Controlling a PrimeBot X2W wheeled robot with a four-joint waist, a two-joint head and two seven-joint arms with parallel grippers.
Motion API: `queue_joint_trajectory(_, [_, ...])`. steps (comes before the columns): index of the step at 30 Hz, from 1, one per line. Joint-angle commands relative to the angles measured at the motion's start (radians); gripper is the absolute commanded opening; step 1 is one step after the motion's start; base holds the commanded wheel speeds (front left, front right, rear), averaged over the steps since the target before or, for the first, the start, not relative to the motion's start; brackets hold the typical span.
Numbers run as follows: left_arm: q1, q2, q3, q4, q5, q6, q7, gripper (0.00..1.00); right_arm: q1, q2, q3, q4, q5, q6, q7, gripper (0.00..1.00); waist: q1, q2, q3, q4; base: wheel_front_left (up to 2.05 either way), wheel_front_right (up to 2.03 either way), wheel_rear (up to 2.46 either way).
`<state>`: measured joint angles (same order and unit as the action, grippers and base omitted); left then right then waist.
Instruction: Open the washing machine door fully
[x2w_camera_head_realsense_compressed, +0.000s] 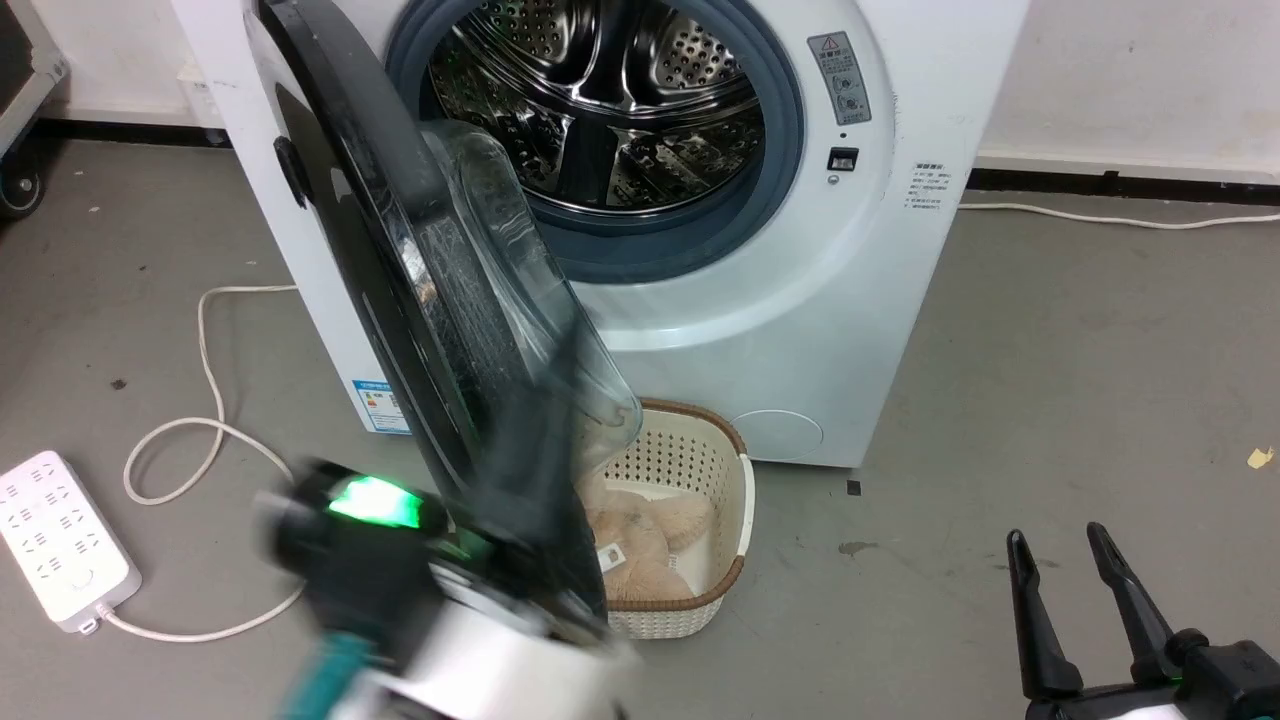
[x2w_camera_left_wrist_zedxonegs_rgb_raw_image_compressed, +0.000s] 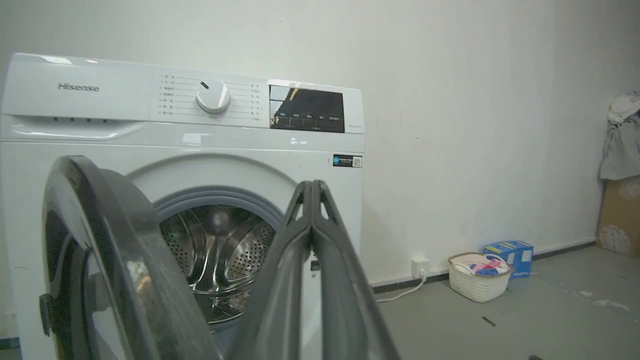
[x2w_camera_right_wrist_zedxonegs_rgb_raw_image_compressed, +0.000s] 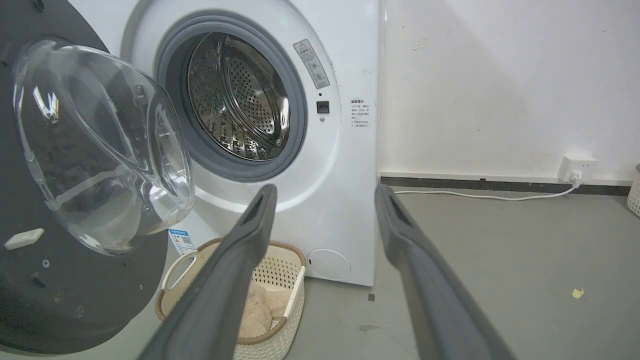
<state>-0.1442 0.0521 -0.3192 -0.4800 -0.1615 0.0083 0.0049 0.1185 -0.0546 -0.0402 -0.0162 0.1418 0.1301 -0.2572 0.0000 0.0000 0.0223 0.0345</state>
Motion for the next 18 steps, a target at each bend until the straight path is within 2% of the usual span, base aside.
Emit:
queue_joint_trajectory(1, [0.029, 0.001, -0.039, 0.012, -0.002, -0.005, 0.018, 0.0, -0.005, 0.004, 0.001, 0.002, 0.004, 0.001, -0.004, 1.0, 0.0, 0.0, 0.001, 0.0, 0.0, 0.0, 0.0])
queue_joint_trajectory(5, [0.081, 0.0, -0.146, 0.083, -0.007, -0.005, 0.051, 0.0, -0.009, 0.004, -0.001, 0.003, 0.006, 0.001, -0.005, 1.0, 0.0, 0.0, 0.01, 0.001, 0.0, 0.0, 0.0])
queue_joint_trajectory(9, [0.111, -0.001, -0.199, 0.19, -0.018, 0.01, 0.06, 0.0, -0.017, 0.004, -0.002, 0.005, 0.011, 0.001, -0.005, 1.0, 0.0, 0.0, 0.021, 0.001, 0.0, 0.0, 0.0])
queue_joint_trajectory(12, [0.115, 0.0, -0.207, 0.286, -0.008, 0.027, 0.063, 0.0, -0.02, 0.004, 0.001, 0.008, 0.013, 0.001, -0.005, 1.0, 0.0, 0.0, 0.028, 0.0, 0.0, 0.0, 0.0])
queue_joint_trajectory(18, [0.107, 0.006, -0.145, 0.438, -0.02, 0.077, 0.017, 0.0, -0.026, 0.004, 0.006, 0.012, 0.017, 0.001, -0.005, 1.0, 0.0, 0.0, 0.035, -0.001, 0.0, 0.0, 0.0])
